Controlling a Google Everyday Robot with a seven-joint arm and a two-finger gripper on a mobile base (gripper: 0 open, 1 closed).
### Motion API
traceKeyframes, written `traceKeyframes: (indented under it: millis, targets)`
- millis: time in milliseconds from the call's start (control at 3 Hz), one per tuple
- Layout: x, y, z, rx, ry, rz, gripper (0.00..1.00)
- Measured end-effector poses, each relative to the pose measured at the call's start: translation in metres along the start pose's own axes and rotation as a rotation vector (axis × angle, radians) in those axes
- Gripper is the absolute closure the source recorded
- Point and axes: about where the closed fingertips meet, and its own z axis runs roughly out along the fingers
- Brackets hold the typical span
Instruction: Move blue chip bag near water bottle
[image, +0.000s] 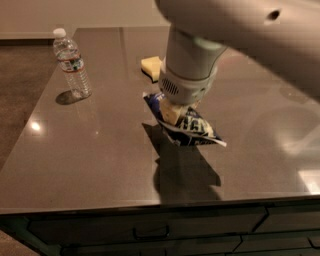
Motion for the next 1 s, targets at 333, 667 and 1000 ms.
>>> traceKeyframes:
  millis: [333,667,1000]
  targets:
    - [-0.008,-0.004,-0.046,0.036,-0.061,-0.037,1.00]
    - [-0.021,-0.004,-0.063,0.054,-0.075,-0.071,1.00]
    - [-0.038,-0.006,-0.064,0.068,-0.081,-0.099,1.00]
